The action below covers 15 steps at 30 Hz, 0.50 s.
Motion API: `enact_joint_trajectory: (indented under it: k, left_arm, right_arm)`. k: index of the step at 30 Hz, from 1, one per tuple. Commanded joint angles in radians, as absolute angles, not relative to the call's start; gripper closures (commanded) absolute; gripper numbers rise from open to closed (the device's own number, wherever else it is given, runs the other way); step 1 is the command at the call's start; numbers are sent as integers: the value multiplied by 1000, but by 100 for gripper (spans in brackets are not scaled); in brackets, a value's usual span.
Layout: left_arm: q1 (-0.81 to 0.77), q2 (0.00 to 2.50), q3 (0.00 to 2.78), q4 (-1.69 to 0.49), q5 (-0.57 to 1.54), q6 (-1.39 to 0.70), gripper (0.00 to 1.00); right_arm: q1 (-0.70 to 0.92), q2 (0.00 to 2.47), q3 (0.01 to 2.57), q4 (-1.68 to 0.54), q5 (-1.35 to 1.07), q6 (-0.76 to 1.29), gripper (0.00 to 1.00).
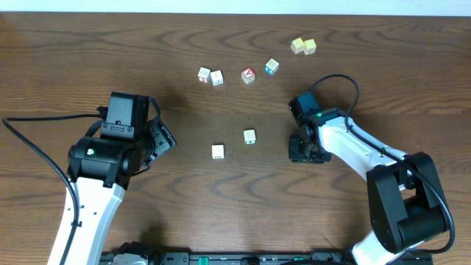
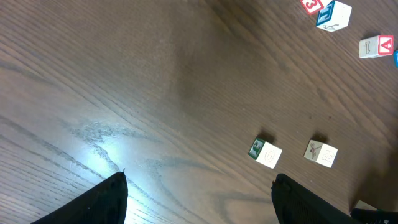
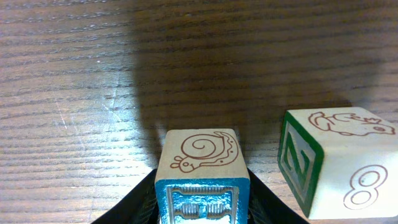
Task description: Lift 4 blocks
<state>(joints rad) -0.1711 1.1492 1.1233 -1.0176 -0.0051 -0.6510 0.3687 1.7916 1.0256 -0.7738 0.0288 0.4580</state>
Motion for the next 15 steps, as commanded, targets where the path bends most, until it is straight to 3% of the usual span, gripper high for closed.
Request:
enact_joint_trajectory:
  k: [1, 15]
  left_arm:
    - [-166, 1145, 1138, -1021, -8, -652, 25]
    - [-166, 1145, 1138, -1021, -8, -652, 25]
  right_arm:
    - [355, 1794, 1031, -774, 26, 421, 62]
    - [345, 1794, 1147, -855, 56, 376, 59]
